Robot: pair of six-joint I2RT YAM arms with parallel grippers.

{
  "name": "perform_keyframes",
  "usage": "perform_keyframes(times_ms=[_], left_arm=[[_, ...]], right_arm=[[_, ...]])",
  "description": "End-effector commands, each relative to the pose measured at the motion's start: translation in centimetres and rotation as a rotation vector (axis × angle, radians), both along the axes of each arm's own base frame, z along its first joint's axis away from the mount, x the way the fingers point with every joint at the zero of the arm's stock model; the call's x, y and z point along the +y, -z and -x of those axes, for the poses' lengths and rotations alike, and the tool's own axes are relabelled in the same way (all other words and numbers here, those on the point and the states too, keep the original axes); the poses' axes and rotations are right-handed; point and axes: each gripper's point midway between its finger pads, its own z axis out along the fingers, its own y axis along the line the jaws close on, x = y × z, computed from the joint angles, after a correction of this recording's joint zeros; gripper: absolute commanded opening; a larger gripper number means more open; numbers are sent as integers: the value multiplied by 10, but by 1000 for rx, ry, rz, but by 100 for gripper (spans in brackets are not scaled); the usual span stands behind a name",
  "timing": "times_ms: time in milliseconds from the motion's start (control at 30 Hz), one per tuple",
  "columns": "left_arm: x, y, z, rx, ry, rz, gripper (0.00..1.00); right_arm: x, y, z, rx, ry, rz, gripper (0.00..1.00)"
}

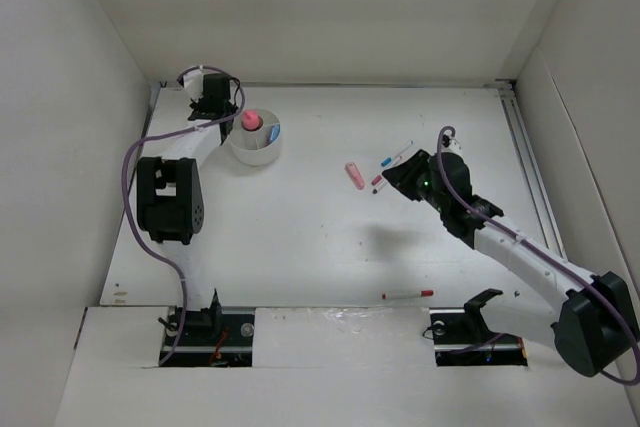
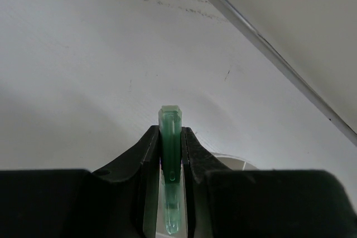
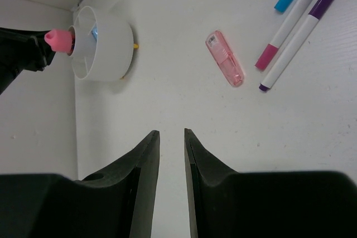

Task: Sort the stationery into containers
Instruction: Place the stationery in the storage box.

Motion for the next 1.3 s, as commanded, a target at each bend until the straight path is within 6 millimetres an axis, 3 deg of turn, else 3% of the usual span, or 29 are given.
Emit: perform_keyframes(times_ms=[0, 667, 1000, 1133, 1233, 1267], left_arm=[[-2, -40, -13, -92, -15, -43, 4], [-27, -38, -20, -55, -36, -207, 7], [-25, -30, -10, -12, -94, -323, 16], [-44, -35, -6, -8, -82, -389, 18], [-45, -28, -5, 20, -91, -428, 18], [-46, -34, -7, 13, -93, -425, 18]], right_arm=[[5, -27, -10, -72, 4, -17, 30], [5, -27, -10, -72, 4, -17, 30], [5, -23, -11, -64, 4, -13, 30], [5, -23, -11, -64, 4, -13, 30], [5, -27, -10, -72, 4, -17, 30], [5, -27, -10, -72, 4, -17, 30]])
